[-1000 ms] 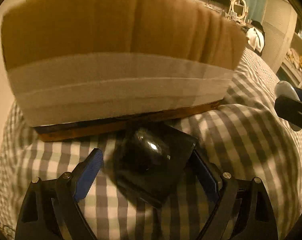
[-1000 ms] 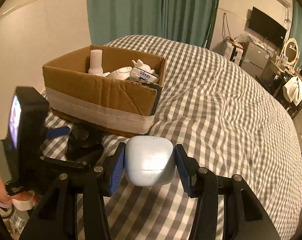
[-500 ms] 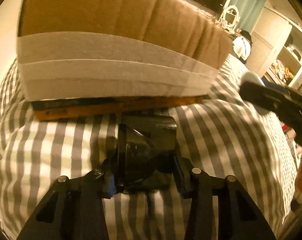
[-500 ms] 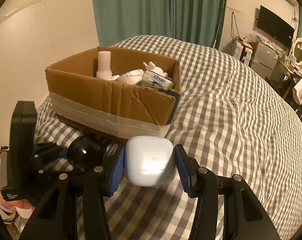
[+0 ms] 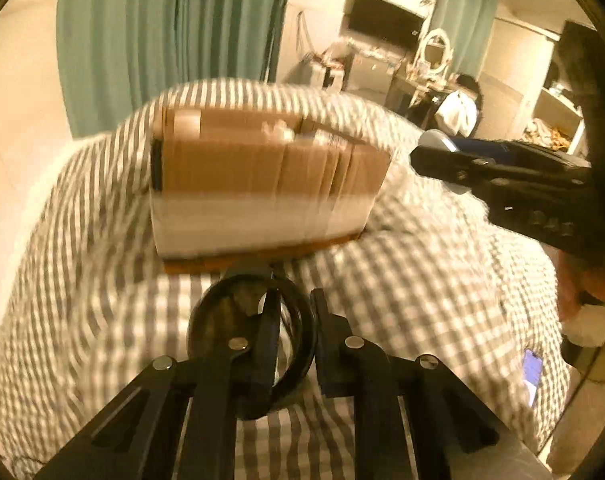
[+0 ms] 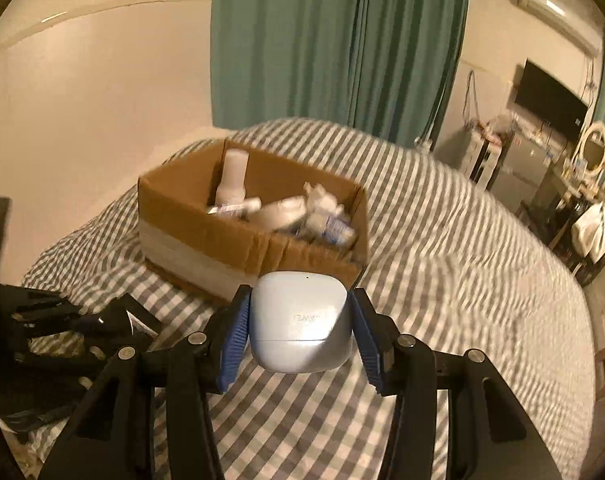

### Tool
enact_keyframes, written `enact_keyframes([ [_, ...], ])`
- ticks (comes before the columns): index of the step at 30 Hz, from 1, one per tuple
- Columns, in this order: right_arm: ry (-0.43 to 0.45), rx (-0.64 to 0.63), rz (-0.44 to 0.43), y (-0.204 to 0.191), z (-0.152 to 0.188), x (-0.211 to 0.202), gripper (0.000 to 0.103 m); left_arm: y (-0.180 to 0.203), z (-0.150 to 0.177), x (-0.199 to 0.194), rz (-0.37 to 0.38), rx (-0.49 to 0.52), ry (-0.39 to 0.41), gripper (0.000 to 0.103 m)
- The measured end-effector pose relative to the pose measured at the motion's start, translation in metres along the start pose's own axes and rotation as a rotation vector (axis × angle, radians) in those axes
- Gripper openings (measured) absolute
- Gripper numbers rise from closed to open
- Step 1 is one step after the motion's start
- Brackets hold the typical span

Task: Organize objects
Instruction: 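Lower the black cup and earbud case into the box and open both grippers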

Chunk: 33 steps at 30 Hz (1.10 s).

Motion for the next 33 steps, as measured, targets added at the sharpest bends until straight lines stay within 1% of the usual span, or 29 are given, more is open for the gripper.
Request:
enact_keyframes([
  [1,0.010,-0.006,0.012,0.002,-0.006,-0.004,0.048,0.002,-0.013,-0.003,-0.002,0.004,0.016,0.012],
  [3,0.027,-0.008,0.024,0.006,-0.018,-0.010,0.048,0.001,-0.027,-0.011,0.012,0.016,0.034,0.008],
  [5,0.043,-0.017,0.039,0.009,-0.029,-0.016,0.048,0.013,-0.044,-0.012,0.019,0.026,0.050,0.008],
  [8,0.071,-0.029,0.047,0.011,-0.045,-0.024,0.048,0.017,-0.069,-0.022,0.052,0.028,0.083,0.008],
  [10,0.089,-0.029,0.043,0.013,-0.057,-0.028,0.048,0.025,-0.094,-0.033,0.061,0.040,0.123,0.008],
  [13,0.112,-0.027,0.025,0.016,-0.079,-0.028,0.048,0.028,-0.137,-0.039,0.039,0.065,0.177,0.008],
  [14,0.116,-0.025,0.012,0.019,-0.089,-0.026,0.048,0.026,-0.154,-0.036,0.038,0.059,0.179,0.008],
  [16,0.119,-0.034,-0.001,0.022,-0.106,-0.019,0.048,0.022,-0.179,-0.027,0.043,0.059,0.159,0.008],
  [17,0.117,-0.035,-0.009,0.026,-0.116,-0.013,0.048,0.018,-0.191,-0.021,0.033,0.055,0.156,0.008],
  [19,0.105,-0.028,-0.015,0.032,-0.130,-0.001,0.048,0.011,-0.210,-0.007,-0.015,0.077,0.150,0.008],
  [21,0.084,-0.021,-0.034,0.037,-0.139,0.016,0.048,0.004,-0.220,0.007,-0.055,0.096,0.141,0.008],
  [23,0.051,-0.013,-0.076,0.038,-0.143,0.037,0.048,-0.002,-0.224,0.024,-0.070,0.110,0.111,0.008],
  [27,-0.051,-0.006,-0.161,0.034,-0.130,0.086,0.048,-0.014,-0.218,0.069,-0.118,0.179,0.018,0.008],
  [29,-0.105,0.006,-0.216,0.030,-0.120,0.111,0.048,-0.018,-0.209,0.086,-0.122,0.187,-0.024,0.008],
  [30,-0.125,0.009,-0.232,0.029,-0.116,0.119,0.049,-0.020,-0.204,0.096,-0.117,0.190,-0.051,0.008],
  [33,-0.173,0.002,-0.259,0.020,-0.104,0.141,0.049,-0.025,-0.196,0.115,-0.113,0.194,-0.091,0.008],
])
Point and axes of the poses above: each gripper's, at about its wrist camera, not at the fingertips, and x roughly the way its jaws point, y to its right, z to its underside, the point moved 6 cm from there along x, roughly the way its jaws point, and after that the axes turned 6 degrees about -x, right-handed, at the moved point
